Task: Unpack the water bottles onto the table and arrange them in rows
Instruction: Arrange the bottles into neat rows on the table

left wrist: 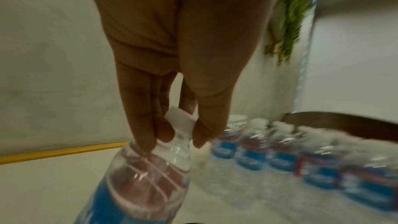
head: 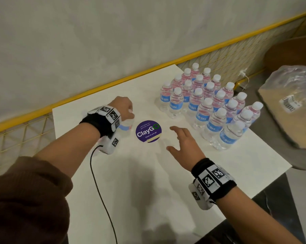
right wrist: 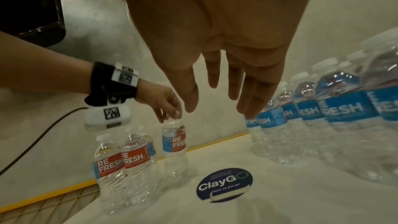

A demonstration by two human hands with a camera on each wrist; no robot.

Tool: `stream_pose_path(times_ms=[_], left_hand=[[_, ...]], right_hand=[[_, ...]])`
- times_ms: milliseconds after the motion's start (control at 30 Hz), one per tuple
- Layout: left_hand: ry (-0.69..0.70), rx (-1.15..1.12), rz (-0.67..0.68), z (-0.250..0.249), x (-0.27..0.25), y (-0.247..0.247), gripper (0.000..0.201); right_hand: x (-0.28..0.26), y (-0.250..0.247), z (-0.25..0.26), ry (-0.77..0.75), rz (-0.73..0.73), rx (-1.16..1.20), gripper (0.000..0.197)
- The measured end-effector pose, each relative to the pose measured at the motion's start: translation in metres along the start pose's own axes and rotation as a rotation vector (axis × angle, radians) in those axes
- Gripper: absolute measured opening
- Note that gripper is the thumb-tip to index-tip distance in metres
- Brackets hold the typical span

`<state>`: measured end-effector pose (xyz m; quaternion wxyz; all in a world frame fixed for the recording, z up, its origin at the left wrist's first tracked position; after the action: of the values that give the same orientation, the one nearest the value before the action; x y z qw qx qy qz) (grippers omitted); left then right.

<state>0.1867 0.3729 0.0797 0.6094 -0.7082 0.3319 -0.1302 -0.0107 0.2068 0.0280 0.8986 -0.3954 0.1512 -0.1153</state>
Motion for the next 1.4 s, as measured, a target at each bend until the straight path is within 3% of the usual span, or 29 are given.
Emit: stream_pose_path(times_ms=[167,233,300,400,500,567,667,767,967,1200,1400], left_hand=[[0.192,-0.311,0.117,-0.08,-0.04,0.013,0.014],[0.285,-0.328,0.142,-0.095,-0.051,0.021,0.018],[0.298,-0.208,0.081,-0.09,-0.058,0.021,0.029],[0.124,0.2,0.003,-0.046,-0.066,0.008,0.046],[-0.146,0.44,0.214,0.01,-0.076,0.007,0.058],[-0.212,0.511,0.294,0.03,-0.08,0.013,0.056],[-0.242,0.587,0.304,0.042,-0.078,0.018,0.053],[-0.261,0.542,0.297,0.044,-0.073,0.015,0.046],[-0.138,0.31,0.183,0.023,-0.054,0.011,0.031],[0.143,-0.022,0.074,-0.062,-0.027,0.029,0.029],[0.286,-0.209,-0.044,-0.125,0.011,0.048,0.032]], right_hand=[[0.006,0.023,0.005,0.098,0.092,0.128,0.093],[0.003,0.031,0.001,0.09,0.112,0.163,0.086],[-0.003,0.039,-0.011,0.084,0.119,0.137,0.076],[-0.011,0.038,-0.035,0.147,0.049,0.193,0.073],[-0.016,0.031,-0.05,0.15,-0.026,0.255,0.072],[-0.018,0.027,-0.057,0.159,-0.058,0.28,0.069],[-0.014,0.02,-0.07,0.2,-0.114,0.341,0.064],[-0.011,0.011,-0.08,0.22,-0.115,0.361,0.063],[-0.008,0.007,-0.094,0.263,-0.119,0.391,0.073],[0.006,0.001,-0.1,0.288,-0.1,0.507,0.071],[0.014,-0.024,-0.103,0.26,-0.132,0.443,0.087]])
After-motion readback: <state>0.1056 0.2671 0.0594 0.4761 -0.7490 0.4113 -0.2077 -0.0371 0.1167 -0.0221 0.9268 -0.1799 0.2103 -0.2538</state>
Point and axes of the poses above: each hand's wrist, its own x-axis towards the middle knuckle, its own y-axis out of the palm, z = x × y, the point moved 3 cm from there along x, towards the middle knuckle, and after that the axes turned 13 degrees about y, right-handed, at the moved point
